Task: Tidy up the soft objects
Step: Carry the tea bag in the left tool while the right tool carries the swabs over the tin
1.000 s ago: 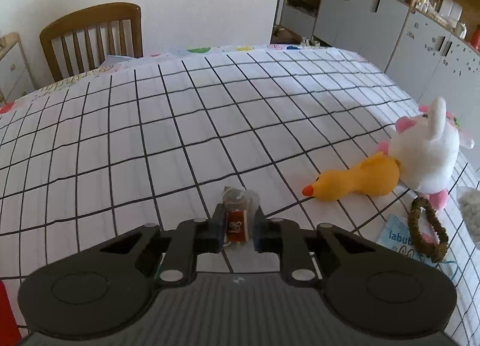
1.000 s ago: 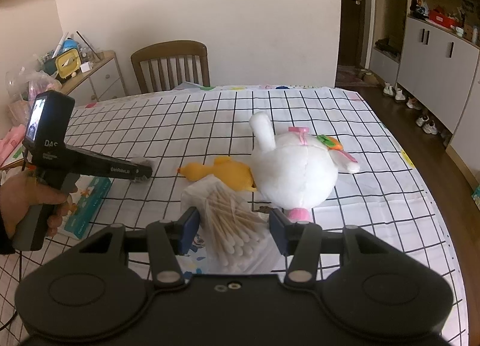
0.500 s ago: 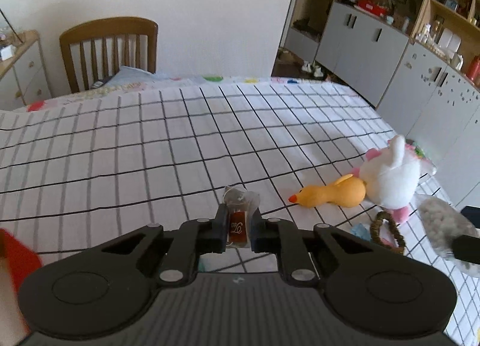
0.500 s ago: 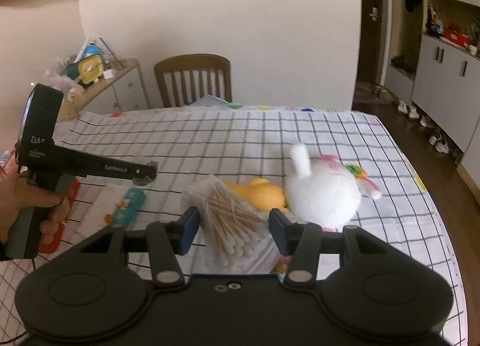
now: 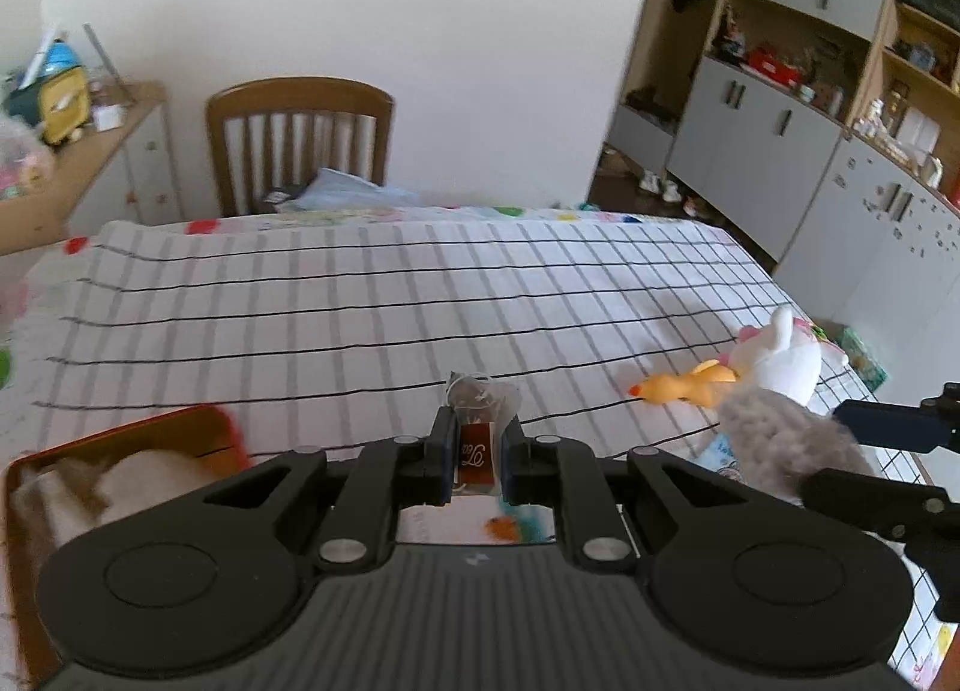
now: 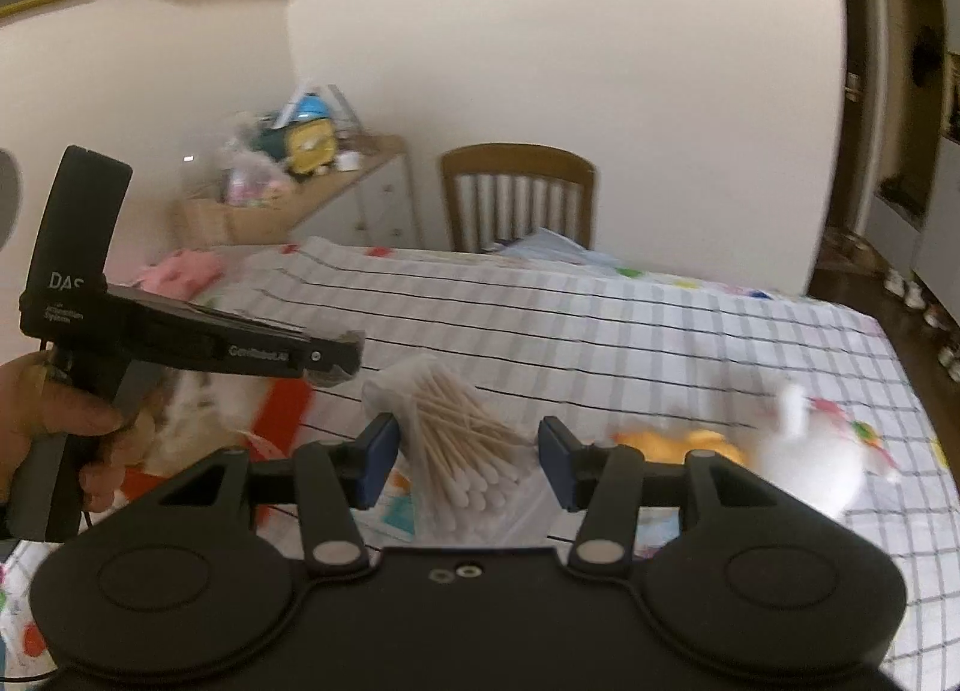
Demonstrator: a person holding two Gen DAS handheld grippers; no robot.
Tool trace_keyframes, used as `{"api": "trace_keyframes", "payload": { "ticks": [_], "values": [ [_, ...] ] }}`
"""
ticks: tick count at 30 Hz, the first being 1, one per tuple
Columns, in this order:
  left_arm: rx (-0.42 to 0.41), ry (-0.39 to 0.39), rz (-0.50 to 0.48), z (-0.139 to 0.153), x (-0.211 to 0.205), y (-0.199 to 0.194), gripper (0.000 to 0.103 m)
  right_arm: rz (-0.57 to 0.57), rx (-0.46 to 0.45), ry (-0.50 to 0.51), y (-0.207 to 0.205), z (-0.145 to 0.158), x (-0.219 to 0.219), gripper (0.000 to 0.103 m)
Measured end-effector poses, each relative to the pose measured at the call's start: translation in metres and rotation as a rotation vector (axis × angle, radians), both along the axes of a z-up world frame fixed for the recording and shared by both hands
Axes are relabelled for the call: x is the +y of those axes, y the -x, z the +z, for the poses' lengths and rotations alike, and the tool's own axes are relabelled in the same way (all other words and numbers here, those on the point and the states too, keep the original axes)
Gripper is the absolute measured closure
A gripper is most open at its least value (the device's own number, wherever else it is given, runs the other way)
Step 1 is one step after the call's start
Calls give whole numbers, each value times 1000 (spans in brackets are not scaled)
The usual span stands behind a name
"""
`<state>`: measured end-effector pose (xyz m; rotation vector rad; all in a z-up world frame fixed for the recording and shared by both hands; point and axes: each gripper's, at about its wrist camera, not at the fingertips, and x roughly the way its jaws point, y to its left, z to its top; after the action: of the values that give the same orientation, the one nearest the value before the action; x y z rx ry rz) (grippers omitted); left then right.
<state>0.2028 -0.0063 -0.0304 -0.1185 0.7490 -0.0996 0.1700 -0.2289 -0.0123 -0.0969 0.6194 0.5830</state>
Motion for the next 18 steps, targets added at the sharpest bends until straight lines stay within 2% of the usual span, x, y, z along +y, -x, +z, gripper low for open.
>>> {"api": "trace_keyframes", "payload": {
  "ticks": [8, 15, 18],
  "values": [
    [-6, -8, 97, 10, 55, 38, 89, 127, -8, -5, 11, 11, 64, 52],
    [27, -9, 188, 1, 101, 63, 89, 225, 26, -17, 16, 8, 114, 52],
    [46, -15, 216, -4, 115, 66, 89, 277, 22, 12, 20, 3, 137, 52]
  ]
}}
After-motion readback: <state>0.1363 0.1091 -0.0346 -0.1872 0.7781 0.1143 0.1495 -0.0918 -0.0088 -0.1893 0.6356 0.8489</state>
